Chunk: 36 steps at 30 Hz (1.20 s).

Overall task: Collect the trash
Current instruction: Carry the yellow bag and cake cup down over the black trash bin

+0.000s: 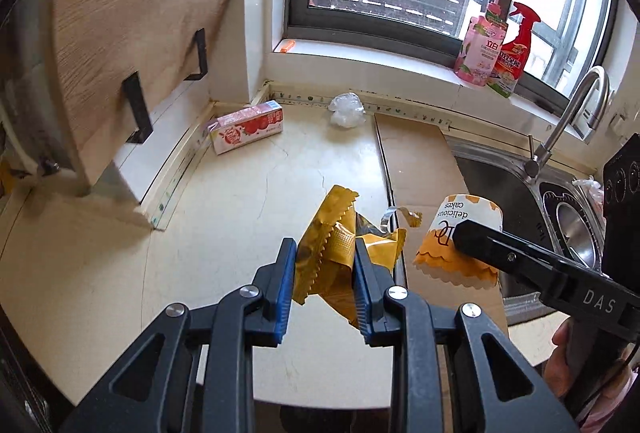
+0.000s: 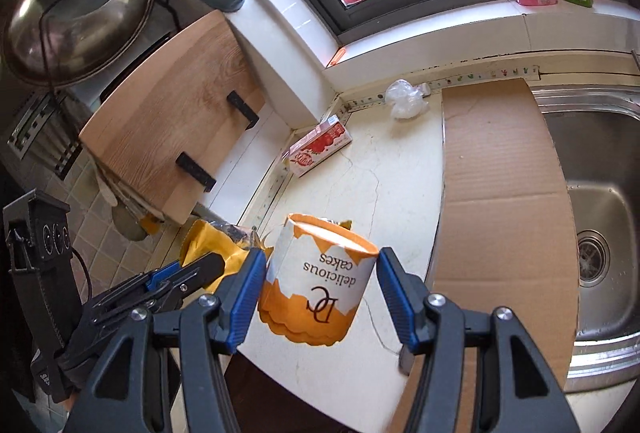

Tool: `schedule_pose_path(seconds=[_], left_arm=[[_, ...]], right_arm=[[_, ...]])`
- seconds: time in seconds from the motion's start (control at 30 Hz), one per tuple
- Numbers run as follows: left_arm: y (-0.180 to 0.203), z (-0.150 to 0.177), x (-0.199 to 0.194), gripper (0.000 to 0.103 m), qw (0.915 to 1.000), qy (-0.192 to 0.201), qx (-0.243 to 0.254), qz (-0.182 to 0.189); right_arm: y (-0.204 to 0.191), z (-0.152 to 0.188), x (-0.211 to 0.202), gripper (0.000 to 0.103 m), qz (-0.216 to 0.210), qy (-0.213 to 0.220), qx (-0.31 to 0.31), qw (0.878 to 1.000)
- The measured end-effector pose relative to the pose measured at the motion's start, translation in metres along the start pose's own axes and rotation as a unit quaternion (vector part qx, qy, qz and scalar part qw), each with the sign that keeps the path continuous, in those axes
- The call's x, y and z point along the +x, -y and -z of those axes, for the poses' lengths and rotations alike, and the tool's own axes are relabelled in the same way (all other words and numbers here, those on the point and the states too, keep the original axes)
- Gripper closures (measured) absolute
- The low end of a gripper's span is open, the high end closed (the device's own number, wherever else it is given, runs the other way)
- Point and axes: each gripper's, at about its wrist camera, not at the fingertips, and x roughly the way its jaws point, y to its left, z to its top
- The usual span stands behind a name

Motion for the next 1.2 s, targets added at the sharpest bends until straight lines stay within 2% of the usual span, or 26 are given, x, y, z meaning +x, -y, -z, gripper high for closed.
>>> schedule_pose_path(seconds=[0.27, 0.43, 0.6, 0.87, 1.03, 1.2], left_arm=[[-0.019, 0.097, -0.065, 0.078, 0.9995, 0.002, -0.031, 0.000], [-0.028, 0.150, -0.083, 0.078, 0.9989, -0.005, -0.045, -0.010], [-0.035, 0.198, -0.084, 0.078, 0.9982, -0.020, -0.054, -0.018], [-0.037, 0.274, -0.050, 0.078, 0.9946, -0.083, -0.058, -0.024], [-0.041, 0.320, -0.009, 0.078, 0.9890, -0.126, -0.075, -0.019], [-0.043, 0.369, 0.042, 0.078, 0.9826, -0.160, -0.090, -0.030]], right_arm=[[-0.038, 0.081, -0.034, 0.045, 0.006, -0.012, -0.033, 0.999], [-0.051, 0.133, -0.046, 0.045, 0.017, -0.033, -0.049, 0.998], [-0.055, 0.181, -0.047, 0.045, 0.027, -0.059, -0.058, 0.996], [-0.035, 0.247, -0.020, 0.045, 0.050, -0.118, -0.046, 0.991], [-0.007, 0.283, 0.013, 0.045, 0.067, -0.157, -0.033, 0.985], [0.029, 0.320, 0.051, 0.045, 0.081, -0.194, -0.027, 0.977]])
